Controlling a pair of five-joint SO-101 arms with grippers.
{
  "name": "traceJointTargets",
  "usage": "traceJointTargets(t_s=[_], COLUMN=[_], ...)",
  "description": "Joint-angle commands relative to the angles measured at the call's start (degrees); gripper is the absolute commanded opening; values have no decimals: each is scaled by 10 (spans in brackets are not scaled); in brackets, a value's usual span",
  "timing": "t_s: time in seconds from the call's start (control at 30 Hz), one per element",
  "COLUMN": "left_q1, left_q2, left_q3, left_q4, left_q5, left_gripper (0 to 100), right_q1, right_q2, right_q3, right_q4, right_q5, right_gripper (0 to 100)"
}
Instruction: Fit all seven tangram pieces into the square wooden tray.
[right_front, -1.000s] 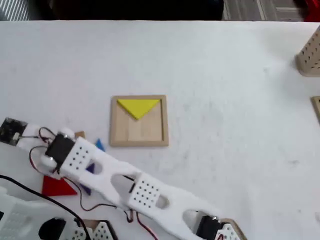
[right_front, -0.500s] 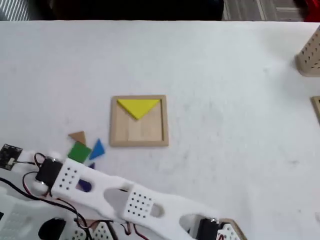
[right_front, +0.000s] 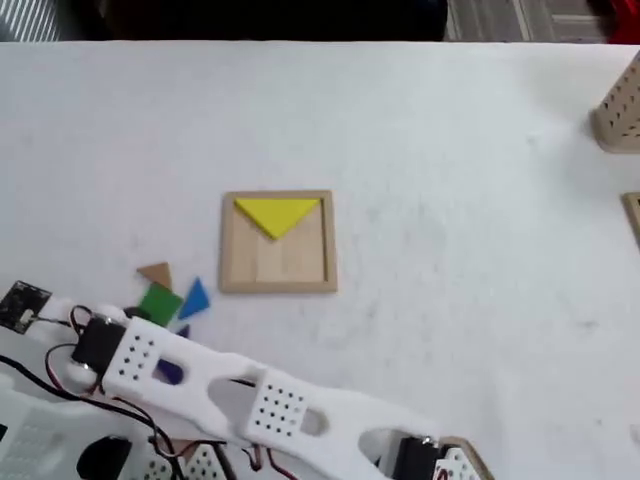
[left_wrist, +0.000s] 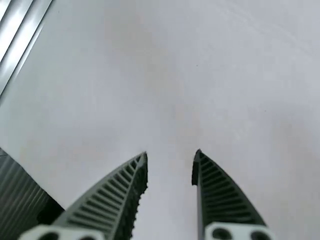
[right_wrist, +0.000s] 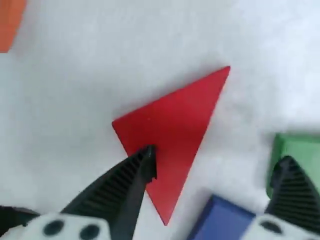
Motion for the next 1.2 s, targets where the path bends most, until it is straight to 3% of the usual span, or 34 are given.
traceJointTargets(t_s=[0.0,0.2,0.67,0.9,1.17], left_q1=[0,0,0,1,1], left_q2=[-10,-10,-10,-10,-11], left_q3=[-33,-33,-33,-33,-33], left_q4=[3,3,3,3,4], left_q5=[-8,-11,-11,-11,-11], left_gripper=[162,162,162,162,162], right_q1=[-15,30,108,56,36], right_q2=[7,13,-11,-74,-33], right_q3=[-4,-15,-18,-18,-18], right_q4=[-31,-67,-107,-42,-81], right_q5=[-1,47,47,26,23], right_gripper=[359,358,358,358,360])
